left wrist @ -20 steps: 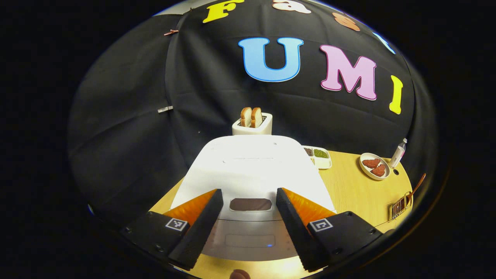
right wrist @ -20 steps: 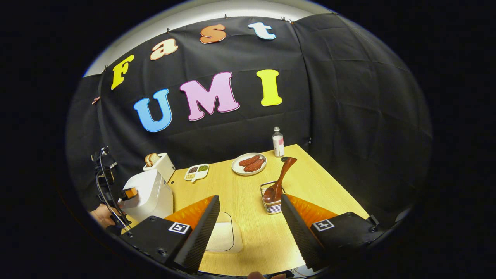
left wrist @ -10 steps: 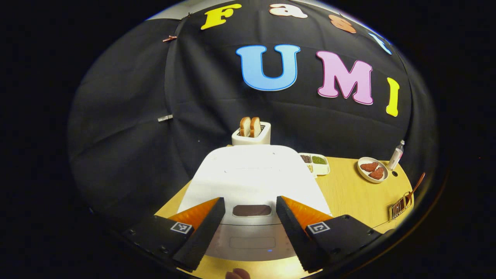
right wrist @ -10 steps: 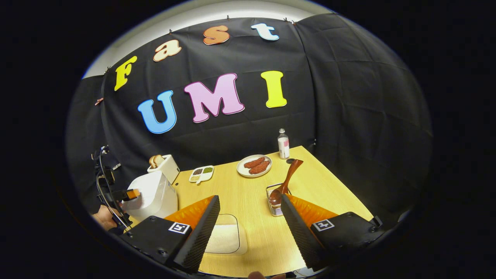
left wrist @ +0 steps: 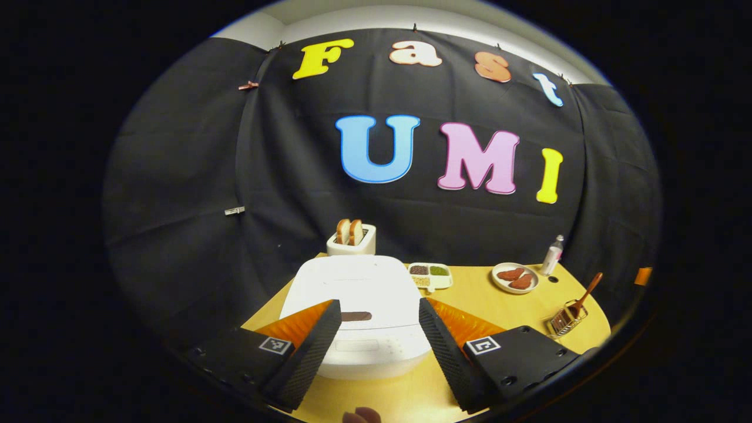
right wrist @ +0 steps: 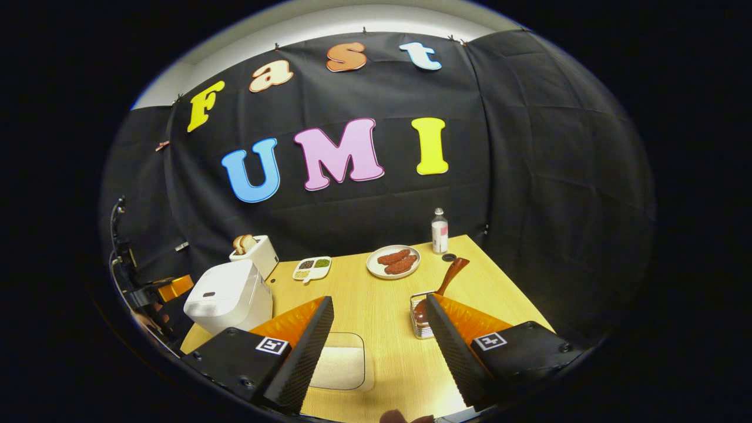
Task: Close the left gripper, press the button to open the rice cooker; take a wooden spoon from the chopstick holder with the right hand, scoop a spoonful of rice and pour it into the rice cooker, then put the wooden spoon back into the chopstick holder.
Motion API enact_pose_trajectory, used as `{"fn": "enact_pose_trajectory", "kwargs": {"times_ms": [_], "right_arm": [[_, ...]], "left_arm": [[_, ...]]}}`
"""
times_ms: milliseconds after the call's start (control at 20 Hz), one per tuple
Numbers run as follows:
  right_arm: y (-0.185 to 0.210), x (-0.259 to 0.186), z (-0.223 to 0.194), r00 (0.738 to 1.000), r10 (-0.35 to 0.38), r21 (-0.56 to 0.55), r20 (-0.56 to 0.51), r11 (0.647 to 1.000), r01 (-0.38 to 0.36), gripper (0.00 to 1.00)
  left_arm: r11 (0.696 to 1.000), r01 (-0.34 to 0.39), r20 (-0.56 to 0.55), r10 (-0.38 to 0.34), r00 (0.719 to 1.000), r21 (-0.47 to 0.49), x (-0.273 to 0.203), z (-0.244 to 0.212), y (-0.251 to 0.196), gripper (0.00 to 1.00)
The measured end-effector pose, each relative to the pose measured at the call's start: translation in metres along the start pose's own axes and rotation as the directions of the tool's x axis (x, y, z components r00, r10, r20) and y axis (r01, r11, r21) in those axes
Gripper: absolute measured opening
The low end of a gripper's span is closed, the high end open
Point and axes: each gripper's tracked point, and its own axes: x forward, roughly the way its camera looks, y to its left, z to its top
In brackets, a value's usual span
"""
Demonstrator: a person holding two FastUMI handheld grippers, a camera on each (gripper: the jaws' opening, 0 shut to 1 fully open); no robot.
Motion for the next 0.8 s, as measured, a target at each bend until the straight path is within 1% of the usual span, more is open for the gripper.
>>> {"fn": "enact_pose_trajectory", "kwargs": {"times_ms": [50,250,350,450,600,800], "right_arm": [[0.004,0.001,0.005,1.000,0.014,-0.004,0.014,1.000,-0.014,0.98],[0.018,0.000,0.028,0.994,0.059,-0.019,0.092,0.998,-0.057,0.98],[0.024,-0.006,0.043,0.987,0.074,-0.057,0.142,0.996,-0.066,0.98],[0.028,-0.014,0.064,0.975,0.081,-0.121,0.209,0.991,-0.056,0.98],[0.034,-0.025,0.085,0.954,0.082,-0.183,0.287,0.983,-0.030,0.98],[0.046,-0.029,0.089,0.944,0.116,-0.207,0.308,0.977,-0.053,0.98]], "left_arm": [[1.000,0.015,0.019,-0.015,1.000,-0.002,-0.007,0.007,-0.002,0.92],[0.998,0.061,0.125,-0.064,0.990,0.029,-0.049,0.033,-0.025,0.93],[0.996,0.074,0.163,-0.081,0.983,0.048,-0.066,0.040,-0.035,0.93],[0.995,0.082,0.195,-0.092,0.976,0.061,-0.080,0.048,-0.043,0.93],[0.993,0.089,0.216,-0.103,0.971,0.076,-0.092,0.056,-0.052,0.93],[0.994,0.069,0.208,-0.086,0.974,0.088,-0.097,0.058,-0.051,0.92]]}}
